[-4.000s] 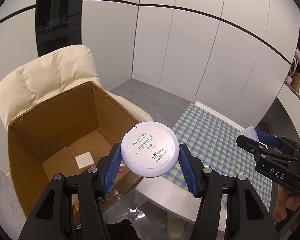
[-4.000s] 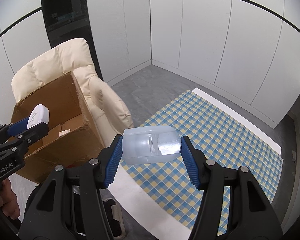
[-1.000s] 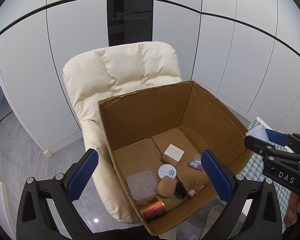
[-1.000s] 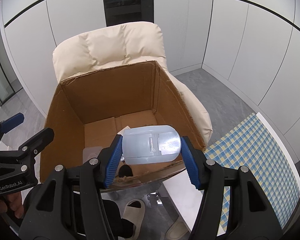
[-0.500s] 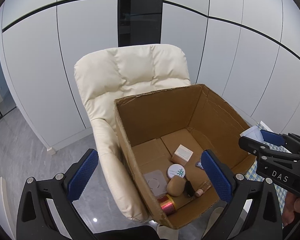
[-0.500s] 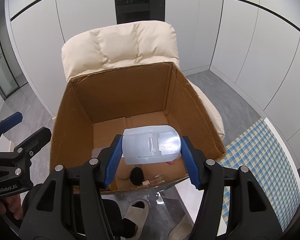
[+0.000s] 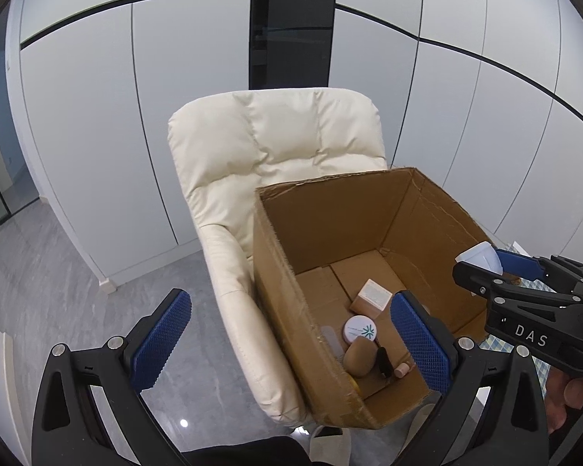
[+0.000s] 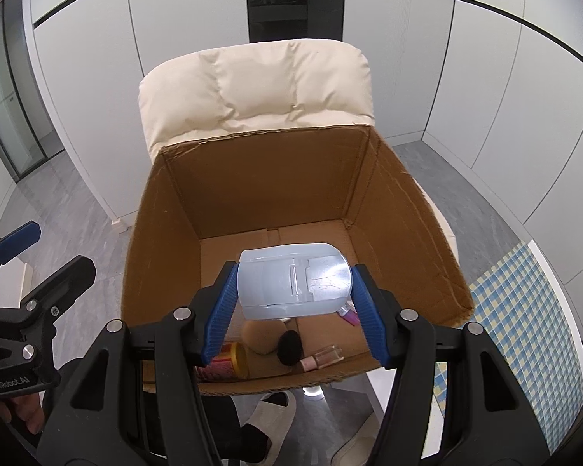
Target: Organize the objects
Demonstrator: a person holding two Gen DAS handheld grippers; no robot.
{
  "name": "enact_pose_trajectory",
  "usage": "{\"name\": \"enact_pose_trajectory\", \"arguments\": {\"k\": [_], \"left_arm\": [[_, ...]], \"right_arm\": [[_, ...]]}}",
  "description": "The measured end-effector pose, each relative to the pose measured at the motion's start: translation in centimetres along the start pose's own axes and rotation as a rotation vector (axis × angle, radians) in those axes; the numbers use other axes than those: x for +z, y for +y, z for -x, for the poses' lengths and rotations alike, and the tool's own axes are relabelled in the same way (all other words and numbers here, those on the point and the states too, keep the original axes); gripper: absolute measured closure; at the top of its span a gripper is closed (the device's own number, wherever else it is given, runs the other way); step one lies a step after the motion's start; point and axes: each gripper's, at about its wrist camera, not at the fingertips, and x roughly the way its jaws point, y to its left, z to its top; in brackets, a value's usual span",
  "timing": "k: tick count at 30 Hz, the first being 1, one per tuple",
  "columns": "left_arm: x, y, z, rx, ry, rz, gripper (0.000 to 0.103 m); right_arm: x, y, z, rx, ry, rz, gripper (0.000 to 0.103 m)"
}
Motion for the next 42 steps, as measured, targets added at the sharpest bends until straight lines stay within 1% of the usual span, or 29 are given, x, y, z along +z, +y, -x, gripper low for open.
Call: {"name": "enact_pose_trajectory", "arguments": {"k": [13, 14, 15, 16, 17, 18, 23, 27, 32, 42], "left_arm": [[-0.6, 2.3, 0.7, 0.032, -0.005, 0.025, 0.001], [-0.6, 2.6, 0.8, 0.035, -0.005, 0.029, 0.001], [-0.6, 2.8, 0.8, 0.038, -0.005, 0.032, 0.001], [-0.7, 3.1, 0.9, 0.042, -0.006, 0.035, 0.001], [-0.7, 3.3, 0.9, 0.045, -0.007, 0.037, 0.001], [-0.7, 3.5, 1.0, 0.048, -0.007, 0.039, 0.001], [-0.9, 4.5, 1.3, 0.063, -0.01, 0.053, 0.001], [-1.0, 5.2, 1.4, 0.072, -0.007, 0.064, 0.001], [-1.1, 5.9, 1.5, 0.08, -0.008, 0.076, 0.001], [-1.2, 5.7, 1.4, 0.077, -0.003, 0.071, 0.001]], "right_arm": [[0.7, 3.0, -0.7, 0.023, -0.004, 0.037, 0.042], [0.7, 3.2, -0.7, 0.023, -0.004, 0.038, 0.04], [0.8, 3.4, -0.7, 0.019, -0.007, 0.038, 0.031], [0.9, 3.6, -0.5, 0.013, -0.019, 0.033, 0.024], [1.0, 3.7, -0.4, 0.011, -0.03, 0.028, 0.014], [1.1, 3.9, -0.3, 0.011, -0.038, 0.025, 0.01], [1.3, 4.5, -0.8, -0.01, -0.023, 0.023, 0.003], [1.5, 5.0, -1.0, -0.008, -0.019, 0.018, 0.0], [1.5, 5.6, -1.2, -0.012, -0.015, 0.028, 0.0], [1.5, 5.9, -1.3, -0.011, -0.012, 0.021, 0.0]]}}
